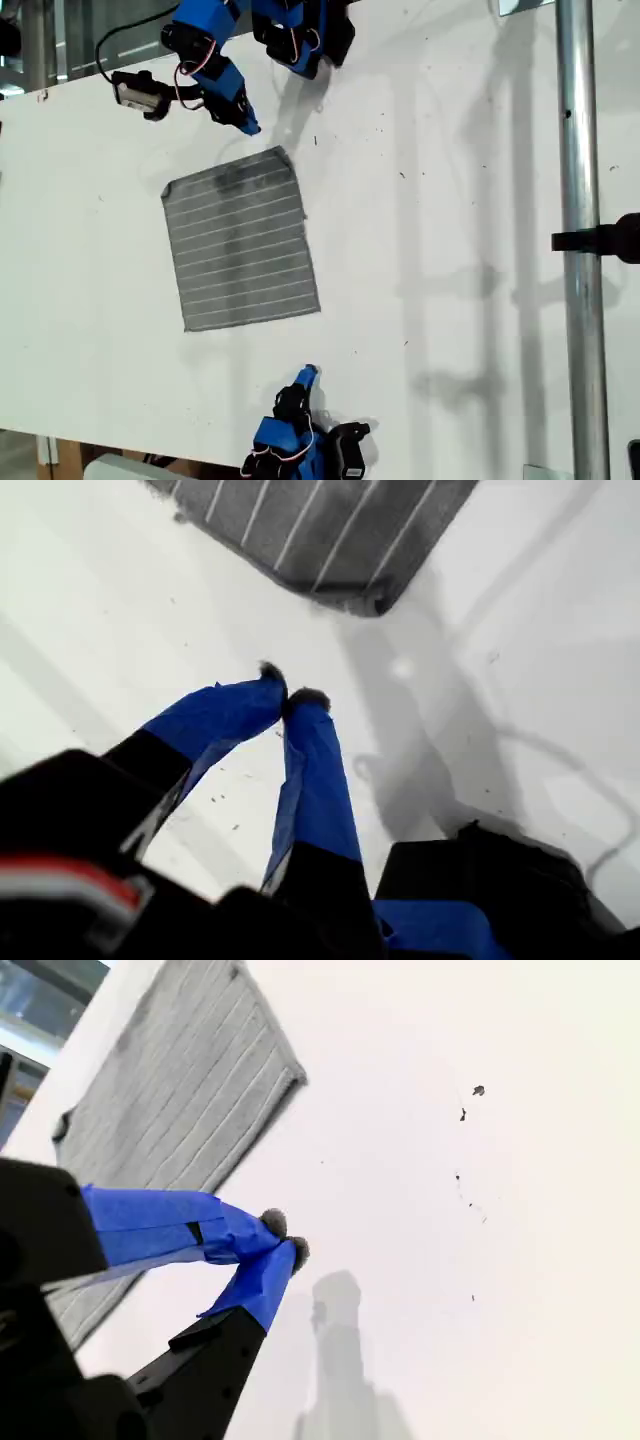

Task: Grasp corners of a towel and fold twice.

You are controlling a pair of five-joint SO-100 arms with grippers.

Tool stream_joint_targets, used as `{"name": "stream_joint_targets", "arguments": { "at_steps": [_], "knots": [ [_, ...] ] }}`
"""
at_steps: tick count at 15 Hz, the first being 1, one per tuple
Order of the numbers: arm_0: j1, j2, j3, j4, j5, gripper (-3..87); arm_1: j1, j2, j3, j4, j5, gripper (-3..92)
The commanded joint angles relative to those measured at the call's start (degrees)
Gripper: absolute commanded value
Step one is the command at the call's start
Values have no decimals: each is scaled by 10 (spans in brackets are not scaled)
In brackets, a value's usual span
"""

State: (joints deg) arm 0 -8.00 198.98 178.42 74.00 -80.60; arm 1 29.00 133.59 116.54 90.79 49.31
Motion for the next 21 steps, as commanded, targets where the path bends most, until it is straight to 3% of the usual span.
{"name": "stream_joint_targets", "arguments": {
  "at_steps": [1, 5, 6, 11, 17, 19, 20, 21],
  "knots": [
    [4, 3, 1, 1, -7, -29, 25, -33, -69, -23, -88, 279],
    [6, 3, 2, 1, -7, -29, 40, -69, -72, -25, -139, 401],
    [6, 3, 2, 1, -8, -29, 40, -84, -34, -57, -148, 406],
    [7, 3, 2, 1, -11, -29, 46, -236, 85, -241, -172, 392],
    [6, 3, 2, 1, -13, -29, 75, -389, 73, -316, -201, 348],
    [4, 3, 2, 1, -14, -29, 79, -399, 62, -316, -209, 273],
    [4, 3, 2, 1, -17, -29, 83, -399, 61, -317, -211, 103],
    [4, 3, 2, 1, -18, -29, 85, -399, 61, -318, -211, 52]
  ]
}}
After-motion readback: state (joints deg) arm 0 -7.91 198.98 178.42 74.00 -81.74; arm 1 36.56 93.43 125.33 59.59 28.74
